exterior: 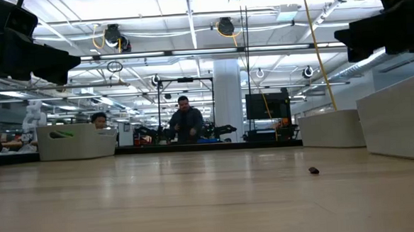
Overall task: Sort crayons/erasers/pens/pencils in bins
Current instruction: Return to Home Position
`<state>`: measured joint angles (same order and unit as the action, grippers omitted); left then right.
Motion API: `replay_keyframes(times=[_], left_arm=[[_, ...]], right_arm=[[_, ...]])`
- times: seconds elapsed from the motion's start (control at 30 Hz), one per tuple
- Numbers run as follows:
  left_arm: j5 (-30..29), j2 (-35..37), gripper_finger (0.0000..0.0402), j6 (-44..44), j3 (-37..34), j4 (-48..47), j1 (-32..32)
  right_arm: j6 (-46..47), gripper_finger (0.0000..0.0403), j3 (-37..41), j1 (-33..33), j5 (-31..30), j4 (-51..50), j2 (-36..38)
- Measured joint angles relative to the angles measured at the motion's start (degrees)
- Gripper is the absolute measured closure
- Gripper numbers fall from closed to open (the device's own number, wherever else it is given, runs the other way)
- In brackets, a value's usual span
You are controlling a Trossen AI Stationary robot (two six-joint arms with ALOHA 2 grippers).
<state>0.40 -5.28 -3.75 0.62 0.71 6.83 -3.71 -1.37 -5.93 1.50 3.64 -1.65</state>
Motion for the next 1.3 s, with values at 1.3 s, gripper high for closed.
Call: replay_keyframes(times=[1.3], left_arm=[[0.00,0.00,0.0268,0.15,0.00,0.00,0.00]], right_arm=[[-0.02,0.0268,0.00,-0.02,-1.44,-0.04,0.00]])
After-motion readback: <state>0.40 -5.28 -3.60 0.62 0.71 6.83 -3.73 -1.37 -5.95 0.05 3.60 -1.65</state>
